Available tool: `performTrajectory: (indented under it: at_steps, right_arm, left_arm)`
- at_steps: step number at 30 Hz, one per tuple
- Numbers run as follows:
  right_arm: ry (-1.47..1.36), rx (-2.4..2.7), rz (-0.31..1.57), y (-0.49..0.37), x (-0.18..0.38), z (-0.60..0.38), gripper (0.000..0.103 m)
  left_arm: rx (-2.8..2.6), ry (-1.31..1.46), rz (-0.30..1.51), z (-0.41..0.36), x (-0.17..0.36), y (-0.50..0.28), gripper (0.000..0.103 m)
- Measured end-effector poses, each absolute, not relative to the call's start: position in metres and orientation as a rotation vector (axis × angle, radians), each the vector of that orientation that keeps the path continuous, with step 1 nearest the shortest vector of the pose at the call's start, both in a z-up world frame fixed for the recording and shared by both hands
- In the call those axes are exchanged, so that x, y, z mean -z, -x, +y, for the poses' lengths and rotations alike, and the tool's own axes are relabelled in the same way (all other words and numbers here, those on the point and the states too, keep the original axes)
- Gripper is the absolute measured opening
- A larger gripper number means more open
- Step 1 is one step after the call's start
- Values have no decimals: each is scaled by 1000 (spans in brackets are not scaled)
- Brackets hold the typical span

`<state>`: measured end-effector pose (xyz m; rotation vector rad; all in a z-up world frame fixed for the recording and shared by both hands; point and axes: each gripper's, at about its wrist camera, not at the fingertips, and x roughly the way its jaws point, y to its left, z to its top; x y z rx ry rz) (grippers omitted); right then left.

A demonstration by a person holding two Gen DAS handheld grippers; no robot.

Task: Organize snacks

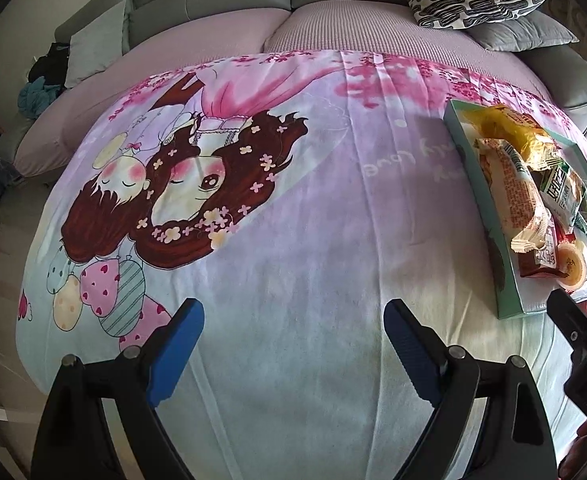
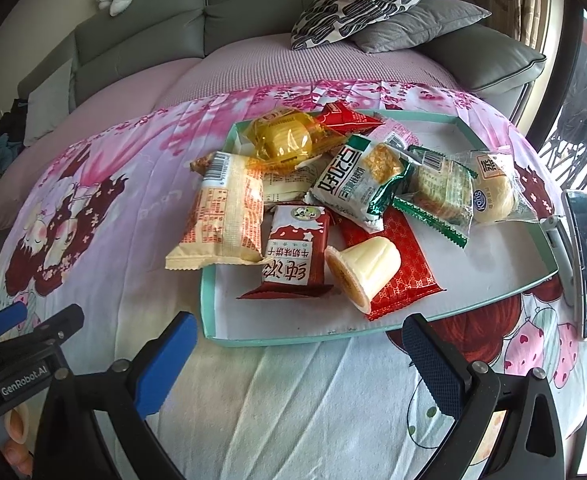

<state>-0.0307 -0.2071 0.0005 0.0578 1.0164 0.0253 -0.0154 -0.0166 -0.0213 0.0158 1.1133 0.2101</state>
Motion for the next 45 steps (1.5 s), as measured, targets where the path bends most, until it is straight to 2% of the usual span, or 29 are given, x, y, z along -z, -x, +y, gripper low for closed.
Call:
performTrajectory:
  at_steps: [45]
  right_arm:
    - [-66,-24,1025,30,-1,-208,103]
  left_arm:
    - [-246,-9,1099,-12,21,16,92]
